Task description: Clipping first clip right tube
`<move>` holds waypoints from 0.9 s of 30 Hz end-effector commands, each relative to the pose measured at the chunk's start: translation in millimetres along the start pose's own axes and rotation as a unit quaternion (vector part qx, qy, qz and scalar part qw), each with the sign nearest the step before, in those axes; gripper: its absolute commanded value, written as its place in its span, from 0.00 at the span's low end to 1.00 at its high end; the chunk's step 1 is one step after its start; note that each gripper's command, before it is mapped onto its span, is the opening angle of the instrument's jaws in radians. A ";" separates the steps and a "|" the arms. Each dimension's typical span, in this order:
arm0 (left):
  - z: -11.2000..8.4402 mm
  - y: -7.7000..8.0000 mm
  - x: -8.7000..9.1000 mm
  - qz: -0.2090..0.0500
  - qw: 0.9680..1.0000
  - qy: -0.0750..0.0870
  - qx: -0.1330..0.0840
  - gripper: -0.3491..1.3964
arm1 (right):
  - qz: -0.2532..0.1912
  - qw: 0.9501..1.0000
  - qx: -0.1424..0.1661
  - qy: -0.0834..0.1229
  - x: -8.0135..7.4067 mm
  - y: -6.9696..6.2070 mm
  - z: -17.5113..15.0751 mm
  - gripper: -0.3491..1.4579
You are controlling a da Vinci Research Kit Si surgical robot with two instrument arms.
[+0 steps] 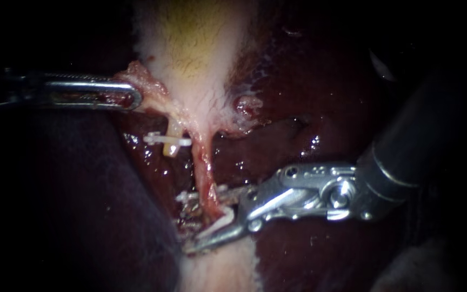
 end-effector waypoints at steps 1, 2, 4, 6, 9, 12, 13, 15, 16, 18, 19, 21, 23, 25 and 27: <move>0.0 0.0 0.0 0.000 1.000 0.000 0.000 0.00 | -0.001 1.000 0.001 -0.001 -0.4 0.0 0.0 0.43; 0.0 0.0 -0.1 0.000 1.000 0.000 0.000 0.00 | 0.000 1.000 0.001 -0.002 -0.6 0.0 0.1 0.43; 0.0 0.0 -0.1 0.000 1.000 0.000 0.000 0.00 | 0.002 1.000 0.002 -0.003 -1.0 0.1 0.3 0.43; 0.0 0.0 -0.1 0.000 1.000 0.000 0.000 0.00 | 0.001 1.000 0.002 -0.004 -1.1 0.1 0.4 0.43; 0.0 0.0 -0.1 0.000 1.000 0.000 0.000 0.00 | 0.002 1.000 0.002 -0.003 -0.8 0.2 0.3 0.41; 0.0 0.0 -0.1 0.000 1.000 0.000 0.000 0.00 | 0.002 1.000 0.002 -0.003 -0.7 0.3 0.3 0.40; 0.0 0.0 -0.1 0.000 1.000 0.000 0.000 0.00 | 0.002 1.000 0.002 -0.003 -0.7 0.3 0.3 0.38; 0.1 0.0 -0.1 0.000 1.000 0.000 0.000 0.00 | 0.005 1.000 0.002 -0.003 -0.7 0.4 0.2 0.36; 0.0 0.0 -0.1 0.000 1.000 0.000 0.000 0.00 | 0.005 1.000 0.002 -0.003 -0.7 0.5 0.2 0.35; 0.1 0.0 -0.1 0.000 1.000 0.000 0.000 0.00 | 0.005 1.000 0.002 -0.001 -0.8 0.6 0.1 0.32; 0.1 0.0 -0.1 0.000 1.000 0.000 0.000 0.00 | 0.005 1.000 0.002 -0.001 -0.8 0.6 0.1 0.30; 0.1 0.0 -0.1 0.000 1.000 0.000 0.000 0.00 | 0.005 1.000 0.002 -0.001 -0.9 0.7 -0.1 0.26; 0.1 0.0 -0.1 0.000 1.000 0.000 0.000 0.00 | 0.005 1.000 0.001 -0.004 -0.9 0.7 -0.2 0.21; 0.0 0.0 -0.1 0.000 1.000 0.000 0.000 0.00 | 0.008 1.000 0.000 -0.007 -0.9 0.7 -0.3 0.17; 0.1 0.0 -0.1 0.000 1.000 0.000 0.000 0.00 | 0.023 1.000 -0.001 -0.007 -0.9 0.7 -0.4 0.12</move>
